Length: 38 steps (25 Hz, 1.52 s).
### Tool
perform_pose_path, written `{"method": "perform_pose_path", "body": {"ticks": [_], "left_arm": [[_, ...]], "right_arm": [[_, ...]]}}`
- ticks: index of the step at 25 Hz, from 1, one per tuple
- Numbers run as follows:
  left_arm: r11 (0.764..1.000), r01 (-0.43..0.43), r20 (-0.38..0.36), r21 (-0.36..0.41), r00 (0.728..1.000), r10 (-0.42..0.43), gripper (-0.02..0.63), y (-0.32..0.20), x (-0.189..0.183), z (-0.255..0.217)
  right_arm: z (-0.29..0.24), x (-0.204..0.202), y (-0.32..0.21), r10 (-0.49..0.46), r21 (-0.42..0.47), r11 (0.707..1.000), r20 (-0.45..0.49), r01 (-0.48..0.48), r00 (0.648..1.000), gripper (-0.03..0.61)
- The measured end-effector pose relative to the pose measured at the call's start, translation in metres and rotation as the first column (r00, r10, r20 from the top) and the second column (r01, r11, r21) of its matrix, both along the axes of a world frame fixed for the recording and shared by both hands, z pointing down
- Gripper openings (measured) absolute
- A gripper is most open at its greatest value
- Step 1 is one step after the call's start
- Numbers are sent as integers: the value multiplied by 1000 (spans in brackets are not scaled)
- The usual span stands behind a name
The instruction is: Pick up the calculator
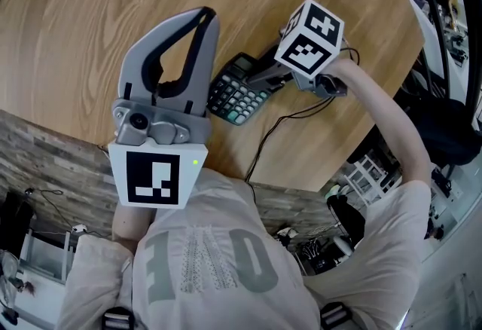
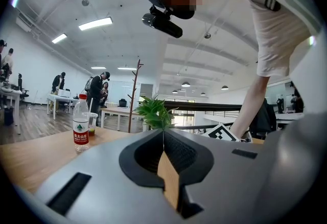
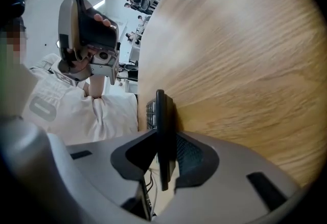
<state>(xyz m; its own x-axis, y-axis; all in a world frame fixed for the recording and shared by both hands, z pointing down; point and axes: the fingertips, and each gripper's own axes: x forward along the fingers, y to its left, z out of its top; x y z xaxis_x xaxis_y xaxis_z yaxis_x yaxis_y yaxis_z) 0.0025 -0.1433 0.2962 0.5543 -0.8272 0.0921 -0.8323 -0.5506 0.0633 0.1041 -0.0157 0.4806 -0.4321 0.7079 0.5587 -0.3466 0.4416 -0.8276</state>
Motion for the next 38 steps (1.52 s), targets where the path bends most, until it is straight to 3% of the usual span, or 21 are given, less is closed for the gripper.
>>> {"method": "perform_pose_path", "body": {"ticks": [6,11,14,17,20,24,29,32,35,38], "left_arm": [[999,16,4,34,1000,-17,9,5,-5,-14],[996,42,-3,81,999,-42,9,10,-9,-29],[994,59,14,94,998,-61,9,3,-9,-37],[992,71,1,109,997,-71,9,0,-4,-56],[984,70,-13,165,998,-69,9,6,-6,-87],[970,67,-19,233,998,-64,9,24,-11,-128],[949,69,-36,308,998,-61,9,50,-3,-179],[938,60,-72,342,997,-38,9,73,-6,-197],[931,33,-76,364,997,-5,11,95,-4,-201],[914,-25,-15,404,999,34,9,123,9,-206]], "right_arm": [[-11,-4,-2,45,66,997,-38,-42,998,97],[-25,-6,-29,179,197,966,-42,-167,983,94],[-45,-6,-66,292,315,909,-13,-273,956,92],[-80,0,-102,402,445,811,50,-381,914,92],[-129,0,-125,530,563,646,156,-516,834,92],[-198,2,-128,637,646,358,359,-675,682,92],[-273,38,-94,635,631,-10,603,-776,483,92],[-308,48,-60,579,585,-209,720,-784,382,92],[-328,46,-23,516,543,-388,798,-745,313,92],[-340,45,17,460,475,-517,856,-713,236,92]]}}
